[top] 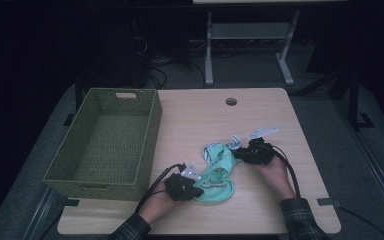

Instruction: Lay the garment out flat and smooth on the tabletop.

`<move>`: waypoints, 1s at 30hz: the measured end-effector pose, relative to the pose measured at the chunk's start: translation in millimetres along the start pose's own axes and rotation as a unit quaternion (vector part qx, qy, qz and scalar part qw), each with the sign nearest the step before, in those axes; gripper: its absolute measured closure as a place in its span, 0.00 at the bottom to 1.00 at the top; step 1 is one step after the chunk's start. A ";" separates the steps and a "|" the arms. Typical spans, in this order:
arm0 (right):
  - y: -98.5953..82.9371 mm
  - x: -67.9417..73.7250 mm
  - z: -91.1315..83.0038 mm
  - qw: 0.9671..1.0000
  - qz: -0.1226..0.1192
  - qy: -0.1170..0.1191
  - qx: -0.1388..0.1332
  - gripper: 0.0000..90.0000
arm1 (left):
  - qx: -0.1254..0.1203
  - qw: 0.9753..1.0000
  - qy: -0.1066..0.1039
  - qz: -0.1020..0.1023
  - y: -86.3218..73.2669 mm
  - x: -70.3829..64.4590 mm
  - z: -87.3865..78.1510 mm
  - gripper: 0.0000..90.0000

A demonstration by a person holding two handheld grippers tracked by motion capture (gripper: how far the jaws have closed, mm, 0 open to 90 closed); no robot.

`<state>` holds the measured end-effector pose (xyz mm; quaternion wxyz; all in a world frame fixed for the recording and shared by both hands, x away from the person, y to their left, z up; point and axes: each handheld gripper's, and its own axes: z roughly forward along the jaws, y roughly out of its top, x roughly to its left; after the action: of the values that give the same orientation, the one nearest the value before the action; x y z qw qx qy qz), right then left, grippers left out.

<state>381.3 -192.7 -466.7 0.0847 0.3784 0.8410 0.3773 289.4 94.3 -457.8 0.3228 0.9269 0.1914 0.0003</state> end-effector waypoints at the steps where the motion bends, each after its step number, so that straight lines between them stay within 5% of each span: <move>1: -1.0 0.2 2.3 1.000 -0.004 -0.003 0.006 0.84 | 0.000 1.000 0.000 0.000 0.1 0.0 0.0 0.99; 12: 0.5 2.2 -11.3 1.000 -0.023 -0.021 -0.003 0.98 | -0.003 1.000 0.001 -0.003 0.7 -0.9 0.7 0.99; 22: -6.9 -17.5 -29.4 0.998 -0.014 -0.051 -0.013 0.99 | 0.003 1.000 0.003 0.003 0.6 -0.7 -0.1 0.99; 30: -18.6 -35.2 -23.8 0.997 -0.001 -0.072 0.006 0.99 | -0.001 1.000 0.003 -0.002 0.4 -1.1 0.3 1.00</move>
<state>385.0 -239.0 -468.0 0.1433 0.4046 0.8354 0.3433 288.6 93.5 -457.7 0.3229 0.9264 0.1938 0.0023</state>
